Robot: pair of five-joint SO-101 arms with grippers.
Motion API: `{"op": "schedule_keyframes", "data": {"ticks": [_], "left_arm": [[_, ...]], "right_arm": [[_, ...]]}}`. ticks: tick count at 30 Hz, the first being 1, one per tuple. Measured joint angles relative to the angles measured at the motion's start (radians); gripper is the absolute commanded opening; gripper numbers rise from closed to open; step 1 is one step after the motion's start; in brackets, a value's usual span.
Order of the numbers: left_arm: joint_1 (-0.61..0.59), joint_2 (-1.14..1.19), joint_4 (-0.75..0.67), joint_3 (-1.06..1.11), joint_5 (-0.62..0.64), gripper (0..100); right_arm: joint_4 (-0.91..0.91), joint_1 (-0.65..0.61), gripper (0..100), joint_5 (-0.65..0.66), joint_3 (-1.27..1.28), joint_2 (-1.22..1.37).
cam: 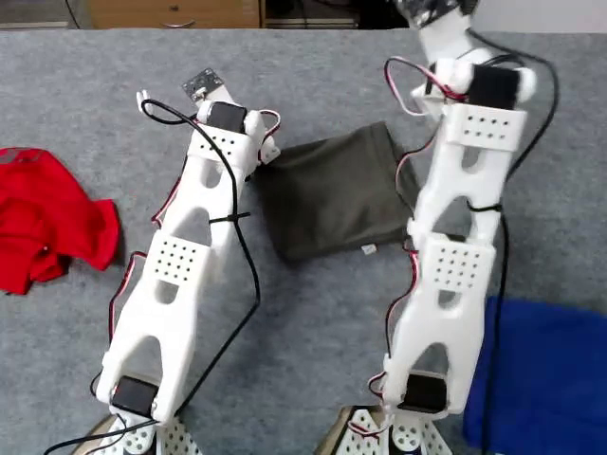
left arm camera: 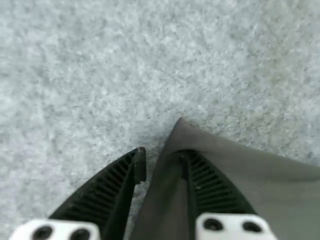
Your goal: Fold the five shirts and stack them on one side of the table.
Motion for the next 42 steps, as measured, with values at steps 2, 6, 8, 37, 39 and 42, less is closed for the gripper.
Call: {"op": "schedule_keyframes", "data": {"ticks": [2, 6, 8, 37, 39, 42], "left_arm": [[-0.002, 0.000, 0.025, -0.038, 0.000, 21], [-0.012, 0.000, 0.074, -0.124, 0.000, 21], [-0.012, 0.000, 0.078, -0.133, 0.000, 21], [-0.011, 0.000, 0.080, -0.133, -0.064, 21], [-0.012, 0.000, 0.080, -0.133, -0.064, 21], [-0.031, 0.000, 0.080, -0.133, -0.064, 21]], "right_arm": [[0.000, 0.000, 0.9, 0.000, 0.083, -0.100], [0.000, 0.000, 0.9, 0.000, 0.382, -0.368], [0.000, 0.000, 1.1, 0.000, 0.592, -0.529], [-0.427, -0.153, 42.3, -1.183, 1.804, -0.827], [-0.450, -0.166, 42.6, -1.224, 1.758, -0.781], [-0.491, -0.186, 42.6, -1.254, 1.714, -0.726]]}}
